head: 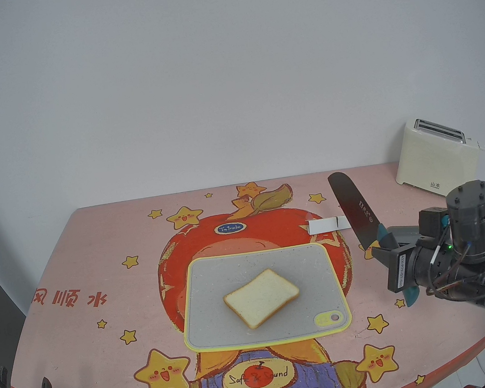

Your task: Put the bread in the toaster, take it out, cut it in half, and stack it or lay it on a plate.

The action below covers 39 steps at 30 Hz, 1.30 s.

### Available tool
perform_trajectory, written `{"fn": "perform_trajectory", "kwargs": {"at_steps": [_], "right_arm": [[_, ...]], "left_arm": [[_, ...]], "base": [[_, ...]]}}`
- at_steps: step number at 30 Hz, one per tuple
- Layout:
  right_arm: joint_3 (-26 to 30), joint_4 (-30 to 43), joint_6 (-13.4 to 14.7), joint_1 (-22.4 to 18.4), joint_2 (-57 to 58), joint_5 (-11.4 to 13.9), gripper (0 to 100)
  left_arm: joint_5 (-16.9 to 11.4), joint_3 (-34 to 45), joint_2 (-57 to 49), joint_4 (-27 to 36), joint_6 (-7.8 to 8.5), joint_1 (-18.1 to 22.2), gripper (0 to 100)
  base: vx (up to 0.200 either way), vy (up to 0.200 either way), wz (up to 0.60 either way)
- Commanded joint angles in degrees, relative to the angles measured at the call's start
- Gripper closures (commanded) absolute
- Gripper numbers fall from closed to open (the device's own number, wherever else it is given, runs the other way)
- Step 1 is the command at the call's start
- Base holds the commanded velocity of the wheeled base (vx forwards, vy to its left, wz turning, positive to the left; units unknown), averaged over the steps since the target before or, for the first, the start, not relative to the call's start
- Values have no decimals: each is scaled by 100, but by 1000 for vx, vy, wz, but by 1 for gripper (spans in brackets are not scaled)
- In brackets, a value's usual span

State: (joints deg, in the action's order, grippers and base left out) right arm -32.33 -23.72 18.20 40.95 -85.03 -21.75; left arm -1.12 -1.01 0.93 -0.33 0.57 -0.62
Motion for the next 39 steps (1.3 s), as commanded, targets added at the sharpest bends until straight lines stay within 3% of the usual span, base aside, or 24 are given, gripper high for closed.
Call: {"fn": "perform_trajectory", "kwargs": {"at_steps": [1, 5, 9, 12, 15, 19, 21, 28, 39], "right_arm": [[7, 96, -396, 282, 522, 65, 100], [-37, 280, -634, 475, 496, 109, 100], [-230, 360, -660, 572, 417, 619, 100], [-441, 404, -669, 792, 382, 821, 100], [-810, 975, -669, 880, 268, 865, 100], [-1601, 2284, -660, 950, 224, 1006, 100], [-1742, 2513, -651, 968, 171, 1059, 100], [-1733, 2583, -625, 1469, -198, 1085, 100], [-1803, 2530, -581, 1565, -629, 1085, 100]], "left_arm": [[-2, 101, -93, -2, -5, 1, 0], [-2, 101, -93, -2, 4, 1, 0], [-2, 101, -93, -2, 4, 1, 0], [-2, 101, -93, -2, -5, 1, 0], [-2, 101, -93, -2, -5, 1, 0], [-2, 101, -93, -2, -5, 1, 0], [-2, 101, -93, -2, -5, 1, 0], [-28, 101, -93, -2, 22, 1, 0], [-46, 101, -93, -11, 48, -8, 0]], "base": [[0, 0, 0], [0, 0, 0], [0, 0, 0], [0, 0, 0], [0, 0, 0], [0, 0, 0], [0, 0, 0], [0, 0, 0], [0, 0, 0]]}}
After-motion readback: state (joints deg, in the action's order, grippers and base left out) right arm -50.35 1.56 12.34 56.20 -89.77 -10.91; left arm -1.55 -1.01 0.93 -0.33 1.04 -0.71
